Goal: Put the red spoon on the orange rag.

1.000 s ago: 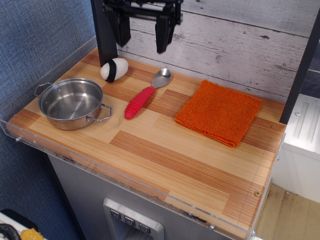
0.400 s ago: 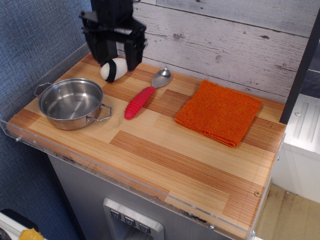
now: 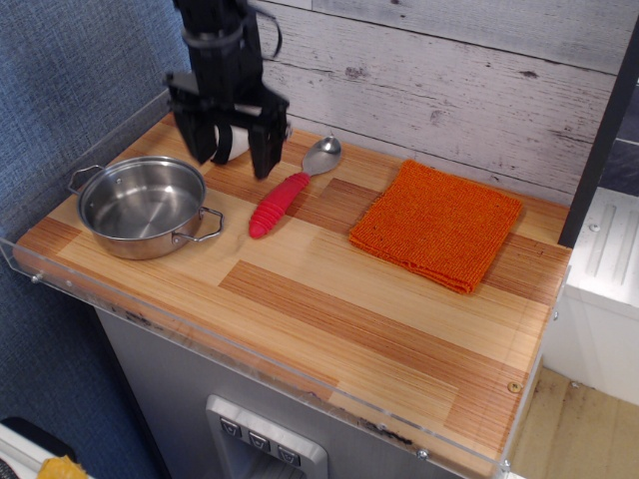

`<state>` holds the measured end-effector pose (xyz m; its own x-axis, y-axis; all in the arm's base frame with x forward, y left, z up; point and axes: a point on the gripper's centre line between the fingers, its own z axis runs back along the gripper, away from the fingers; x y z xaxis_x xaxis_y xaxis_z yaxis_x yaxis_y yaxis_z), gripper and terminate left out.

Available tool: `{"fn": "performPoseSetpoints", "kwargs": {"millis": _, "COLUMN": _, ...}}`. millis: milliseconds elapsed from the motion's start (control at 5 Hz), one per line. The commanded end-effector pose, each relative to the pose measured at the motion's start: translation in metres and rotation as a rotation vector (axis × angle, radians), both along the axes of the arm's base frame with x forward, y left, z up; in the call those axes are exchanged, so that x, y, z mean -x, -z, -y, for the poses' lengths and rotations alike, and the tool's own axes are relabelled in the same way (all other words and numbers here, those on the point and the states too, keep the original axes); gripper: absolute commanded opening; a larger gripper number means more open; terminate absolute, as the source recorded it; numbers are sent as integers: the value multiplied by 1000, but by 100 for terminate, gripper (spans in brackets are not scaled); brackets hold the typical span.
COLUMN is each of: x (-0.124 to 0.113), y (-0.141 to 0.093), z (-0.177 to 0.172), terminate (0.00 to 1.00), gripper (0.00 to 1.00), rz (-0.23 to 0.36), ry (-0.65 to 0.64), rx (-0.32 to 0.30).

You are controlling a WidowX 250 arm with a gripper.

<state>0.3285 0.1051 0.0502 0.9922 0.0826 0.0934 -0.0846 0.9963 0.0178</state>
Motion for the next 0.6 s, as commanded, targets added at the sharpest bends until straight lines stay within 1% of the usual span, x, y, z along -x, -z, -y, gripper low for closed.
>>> {"fn": "performPoseSetpoints", "kwargs": {"millis": 0, "x": -24, "y": 14, "z": 5, "terminate": 0, "gripper": 100, "rz": 6, "ry": -17, "rx": 1}}
{"fn": "performPoseSetpoints", "kwargs": {"millis": 400, "x": -34, "y": 30, "z": 14, "terminate": 0, "gripper": 100, "rz": -30, "ry": 0, "rx": -7}}
